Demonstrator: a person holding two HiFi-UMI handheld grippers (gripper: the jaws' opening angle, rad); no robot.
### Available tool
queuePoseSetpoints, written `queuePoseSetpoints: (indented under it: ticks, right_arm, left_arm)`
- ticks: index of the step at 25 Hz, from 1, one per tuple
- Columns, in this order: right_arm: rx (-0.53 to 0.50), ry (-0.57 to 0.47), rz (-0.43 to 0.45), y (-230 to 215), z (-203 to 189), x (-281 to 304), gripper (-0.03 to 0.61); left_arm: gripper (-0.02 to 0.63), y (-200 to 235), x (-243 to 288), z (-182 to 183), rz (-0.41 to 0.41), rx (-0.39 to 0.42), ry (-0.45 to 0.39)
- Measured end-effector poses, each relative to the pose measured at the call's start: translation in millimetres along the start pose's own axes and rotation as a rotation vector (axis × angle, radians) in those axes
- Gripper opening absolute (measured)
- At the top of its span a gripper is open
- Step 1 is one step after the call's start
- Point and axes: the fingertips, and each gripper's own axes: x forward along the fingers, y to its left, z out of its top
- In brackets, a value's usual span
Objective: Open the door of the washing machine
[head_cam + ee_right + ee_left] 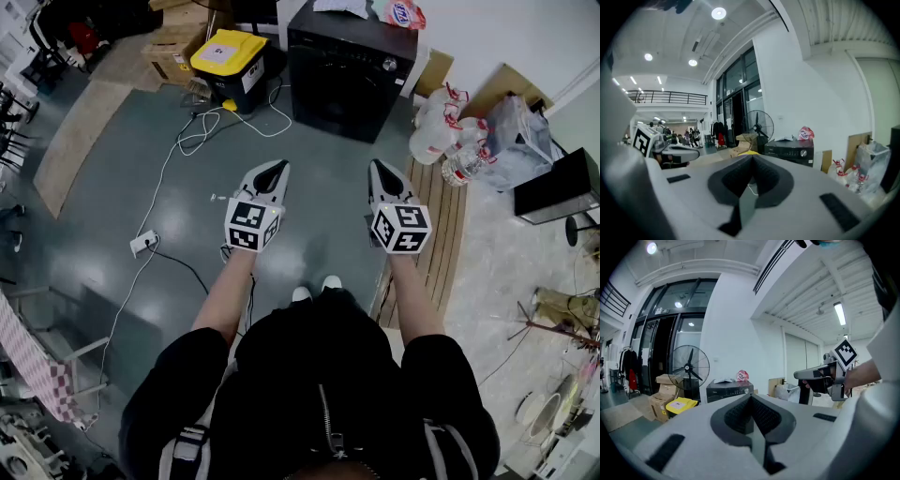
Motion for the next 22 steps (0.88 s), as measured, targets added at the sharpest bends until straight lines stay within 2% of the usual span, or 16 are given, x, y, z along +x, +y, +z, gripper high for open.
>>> queuePoseSetpoints:
  ticks: [5,10,16,22]
  right_arm:
    - [-0.023,0.001,0.024,20.8,-11.3,1.2,0.005]
    - [-0.001,0.028,0.018,12.7,-16.3,19.4,0.005]
    - [0.014,0.036,0.005,-23.7,-13.7,72.9,0.005]
    - [-0.004,0.032,0.01,-71.1,4.6,156.8,0.005]
  left_arm:
    - [0.005,3.1,-8.9,-18.3,0.003,-0.022,0.013]
    - [0.005,13.7,9.5,-23.8,-0.006,-0.024,0.02]
    - [0.005,45.3,68.9,-19.8,-0.008,-0.031,0.012]
    - [0.005,89.7,157.3,-7.5,-0.008,-0.025,0.026]
